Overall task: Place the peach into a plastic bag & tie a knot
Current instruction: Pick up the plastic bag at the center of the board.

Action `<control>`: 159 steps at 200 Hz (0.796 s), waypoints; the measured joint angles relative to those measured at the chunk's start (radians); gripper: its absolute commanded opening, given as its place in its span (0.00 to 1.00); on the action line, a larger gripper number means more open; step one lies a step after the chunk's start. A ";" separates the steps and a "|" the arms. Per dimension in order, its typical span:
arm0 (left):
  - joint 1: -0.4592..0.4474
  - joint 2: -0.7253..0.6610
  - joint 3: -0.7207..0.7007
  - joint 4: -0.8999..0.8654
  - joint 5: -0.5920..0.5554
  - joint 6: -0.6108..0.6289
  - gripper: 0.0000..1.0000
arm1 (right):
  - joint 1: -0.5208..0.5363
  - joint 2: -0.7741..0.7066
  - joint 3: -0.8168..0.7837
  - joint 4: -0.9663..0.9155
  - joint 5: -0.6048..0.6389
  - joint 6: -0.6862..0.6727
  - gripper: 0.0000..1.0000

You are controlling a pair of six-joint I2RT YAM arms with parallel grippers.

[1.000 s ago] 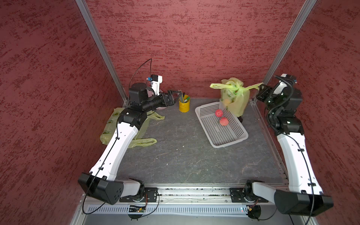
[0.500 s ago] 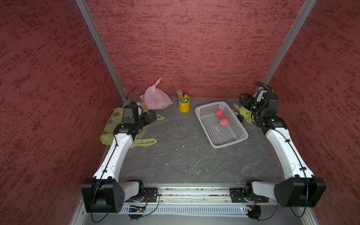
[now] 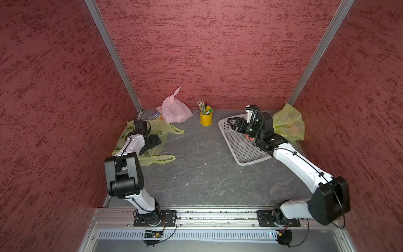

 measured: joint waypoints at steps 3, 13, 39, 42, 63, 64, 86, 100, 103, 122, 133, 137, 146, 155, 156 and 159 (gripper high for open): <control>0.001 0.011 0.005 -0.004 0.001 0.005 1.00 | 0.005 0.003 0.000 0.004 -0.003 0.002 0.86; 0.002 0.042 0.021 -0.023 0.007 0.015 1.00 | 0.016 0.013 0.000 0.018 -0.010 0.007 0.86; 0.002 0.114 0.059 -0.059 0.030 0.046 0.86 | 0.042 0.018 -0.016 0.057 -0.025 0.016 0.85; 0.002 0.120 0.063 -0.064 0.032 0.048 0.86 | 0.043 0.018 -0.019 0.061 -0.026 0.018 0.85; 0.001 0.158 0.077 -0.089 0.042 0.067 0.72 | 0.050 0.018 -0.048 0.088 -0.031 0.025 0.84; 0.000 0.159 0.077 -0.089 0.043 0.068 0.71 | 0.050 0.018 -0.050 0.088 -0.032 0.025 0.84; -0.001 0.193 0.089 -0.116 0.053 0.097 0.48 | 0.054 0.018 -0.072 0.100 -0.041 0.033 0.84; -0.002 0.200 0.096 -0.128 0.055 0.104 0.35 | 0.054 0.018 -0.077 0.103 -0.045 0.035 0.84; -0.002 0.200 0.097 -0.129 0.057 0.097 0.30 | 0.054 0.018 -0.077 0.103 -0.045 0.036 0.84; -0.007 0.200 0.097 -0.143 0.071 0.105 0.06 | 0.054 0.018 -0.077 0.113 -0.051 0.037 0.80; -0.013 0.193 0.097 -0.155 0.082 0.121 0.00 | 0.054 0.018 -0.080 0.126 -0.056 0.040 0.75; -0.016 0.187 0.097 -0.162 0.088 0.120 0.00 | 0.054 0.018 -0.082 0.133 -0.062 0.041 0.74; -0.026 0.170 0.098 -0.176 0.096 0.122 0.00 | 0.055 0.018 -0.089 0.149 -0.071 0.047 0.72; -0.042 0.140 0.099 -0.190 0.106 0.123 0.00 | 0.055 0.018 -0.098 0.160 -0.080 0.050 0.71; -0.046 0.134 0.099 -0.192 0.109 0.123 0.00 | 0.055 0.018 -0.099 0.161 -0.082 0.050 0.71; -0.051 0.123 0.099 -0.198 0.112 0.123 0.00 | 0.056 0.018 -0.101 0.164 -0.085 0.051 0.71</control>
